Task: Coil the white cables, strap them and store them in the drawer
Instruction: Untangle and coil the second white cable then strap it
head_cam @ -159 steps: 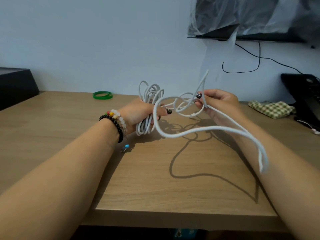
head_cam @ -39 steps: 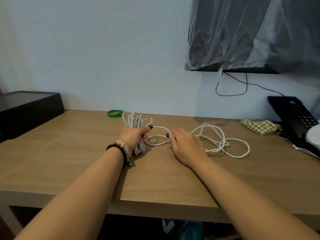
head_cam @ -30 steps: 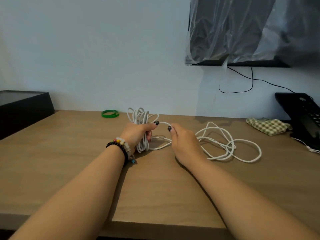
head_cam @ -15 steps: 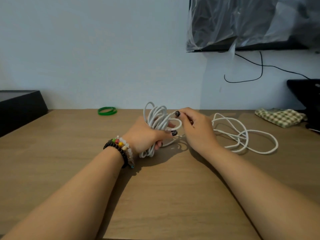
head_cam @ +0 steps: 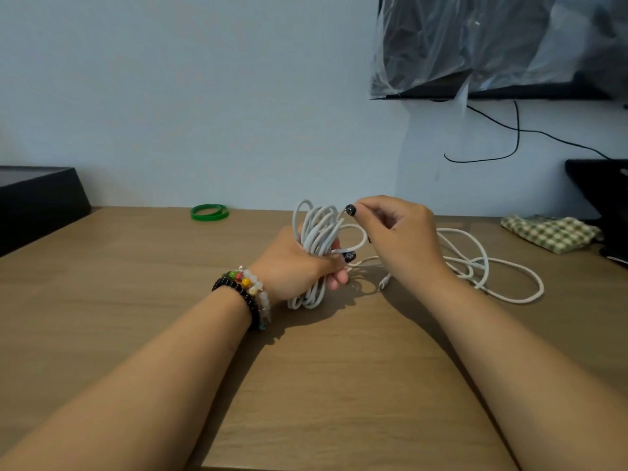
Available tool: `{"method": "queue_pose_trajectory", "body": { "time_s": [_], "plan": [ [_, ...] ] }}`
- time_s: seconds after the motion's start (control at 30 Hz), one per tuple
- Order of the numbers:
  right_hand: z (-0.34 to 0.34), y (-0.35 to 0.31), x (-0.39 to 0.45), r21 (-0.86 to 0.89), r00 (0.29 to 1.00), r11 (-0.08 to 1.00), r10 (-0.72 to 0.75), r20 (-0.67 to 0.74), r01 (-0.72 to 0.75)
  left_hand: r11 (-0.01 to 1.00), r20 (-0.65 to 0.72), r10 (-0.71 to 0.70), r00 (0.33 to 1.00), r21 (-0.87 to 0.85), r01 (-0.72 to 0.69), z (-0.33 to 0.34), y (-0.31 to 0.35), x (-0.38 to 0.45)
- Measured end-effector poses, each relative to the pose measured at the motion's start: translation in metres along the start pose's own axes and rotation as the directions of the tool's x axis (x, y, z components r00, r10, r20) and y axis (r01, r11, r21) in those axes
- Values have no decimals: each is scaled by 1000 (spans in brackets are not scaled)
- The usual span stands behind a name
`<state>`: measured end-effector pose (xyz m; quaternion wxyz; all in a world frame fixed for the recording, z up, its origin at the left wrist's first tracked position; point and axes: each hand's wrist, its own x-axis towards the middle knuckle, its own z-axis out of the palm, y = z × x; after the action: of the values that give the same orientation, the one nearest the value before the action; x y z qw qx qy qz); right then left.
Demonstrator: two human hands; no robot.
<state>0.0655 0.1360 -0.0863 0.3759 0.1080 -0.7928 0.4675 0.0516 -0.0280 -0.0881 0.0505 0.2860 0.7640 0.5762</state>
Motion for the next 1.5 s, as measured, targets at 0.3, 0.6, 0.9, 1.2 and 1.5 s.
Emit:
{"method": "queue_pose_trajectory", "body": {
  "time_s": [0.3,0.6,0.9,1.2,1.5],
  "plan": [
    [-4,-3,-1,-2,1000,1000,19,6,-19,994,-415,-71,907,-109,28,-13,-9,8],
    [4,-21,-12,171,973,979,74,218,-113,885,-137,-254,957,-432,173,-15,-6,6],
    [6,-20,-13,76,939,978,164,302,-195,868,-58,-135,989,-489,90,-10,-11,6],
    [6,-23,-14,8,854,956,257,452,-293,948,-153,-4,988,-315,-45,-12,-10,6],
    [9,-29,-16,80,814,927,277,511,-367,924,-157,26,987,-373,-84,-7,-9,9]
  ]
}}
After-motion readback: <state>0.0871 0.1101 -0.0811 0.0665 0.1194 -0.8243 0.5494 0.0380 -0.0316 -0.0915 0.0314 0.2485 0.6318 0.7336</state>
